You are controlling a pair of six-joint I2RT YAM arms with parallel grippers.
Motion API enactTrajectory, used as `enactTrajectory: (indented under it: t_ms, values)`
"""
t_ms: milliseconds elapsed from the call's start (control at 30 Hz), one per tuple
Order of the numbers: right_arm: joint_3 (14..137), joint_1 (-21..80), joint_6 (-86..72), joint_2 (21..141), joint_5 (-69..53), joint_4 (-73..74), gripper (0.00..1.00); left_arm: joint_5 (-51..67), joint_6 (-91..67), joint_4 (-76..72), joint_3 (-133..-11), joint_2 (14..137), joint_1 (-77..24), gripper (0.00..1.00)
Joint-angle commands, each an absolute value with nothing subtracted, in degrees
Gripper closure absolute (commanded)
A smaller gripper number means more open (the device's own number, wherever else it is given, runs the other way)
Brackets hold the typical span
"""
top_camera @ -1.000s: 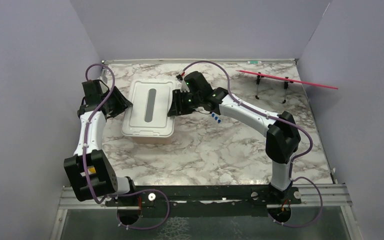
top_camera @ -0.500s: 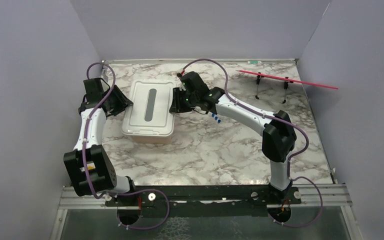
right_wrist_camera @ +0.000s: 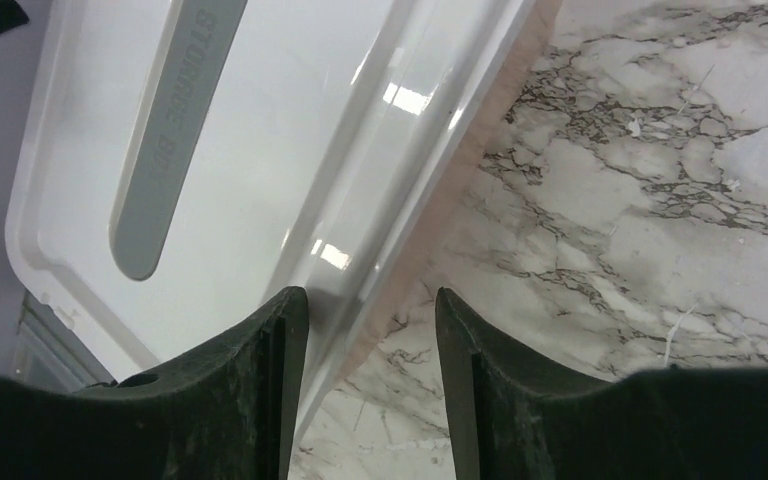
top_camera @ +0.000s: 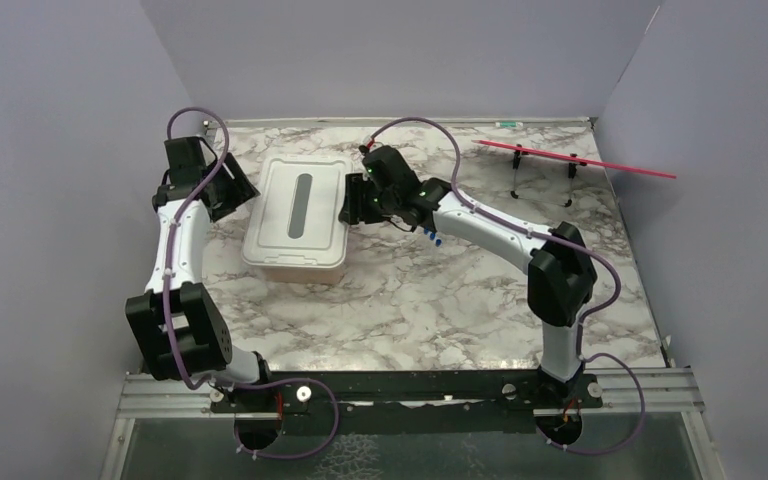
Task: Organize the chemistry lab equipment
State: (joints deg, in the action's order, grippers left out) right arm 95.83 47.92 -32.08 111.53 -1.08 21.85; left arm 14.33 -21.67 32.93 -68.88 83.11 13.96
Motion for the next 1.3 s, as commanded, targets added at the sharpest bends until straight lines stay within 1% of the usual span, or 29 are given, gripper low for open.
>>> enactTrajectory:
  t_ms: [0,67,100,133,233,433,667,700,833,967,1033,1133,1267]
  values:
    - [91.7,47.5,-29.6,106.5,1.9,18.4,0.44,9.1,-19.7,34.9,-75.2,79.8,14.2,0.29]
    - [91.1,47.5,-29.5,104.5,1.7,18.4,0.42,8.8,-19.2,35.5,-76.3,77.6,14.1,0.22]
    - [90.8,47.5,-29.4,103.4,2.2,18.9,0.42,8.9,-18.8,35.6,-76.4,76.2,14.0,0.14]
    - [90.0,47.5,-29.2,102.1,2.6,19.3,0.41,9.2,-18.6,35.7,-76.2,74.8,13.9,0.08]
    - [84.6,47.5,-28.3,95.8,5.6,19.5,0.39,10.4,-17.9,35.5,-74.2,69.1,12.5,0.04]
    - [69.1,47.5,-26.3,78.8,18.2,21.7,0.36,8.3,-16.4,34.9,-69.2,57.2,6.7,0.01]
    - [59.2,47.5,-27.4,60.2,32.0,30.1,0.35,5.5,-14.5,39.0,-68.7,48.0,1.6,0.01]
    - [58.8,47.5,-27.6,57.9,33.1,31.6,0.34,5.0,-14.6,39.6,-68.4,46.9,0.9,0.01]
    - [58.4,47.5,-28.4,48.8,37.4,38.3,0.24,0.1,-14.4,43.8,-67.2,42.4,-1.2,0.01]
    - [59.4,47.6,-30.9,41.8,42.9,44.9,0.2,-14.0,-13.6,48.5,-69.0,38.1,-3.7,0.01]
    - [59.5,47.5,-31.8,38.7,45.2,46.9,0.19,-18.2,-13.4,49.7,-69.7,35.6,-4.6,0.01]
    - [59.6,47.5,-32.4,35.0,46.9,48.1,0.18,-19.9,-13.3,50.8,-70.9,33.0,-4.8,0.01]
    - [59.6,47.6,-33.1,32.9,47.0,47.9,0.18,-19.3,-13.4,51.4,-72.0,33.2,-5.1,0.01]
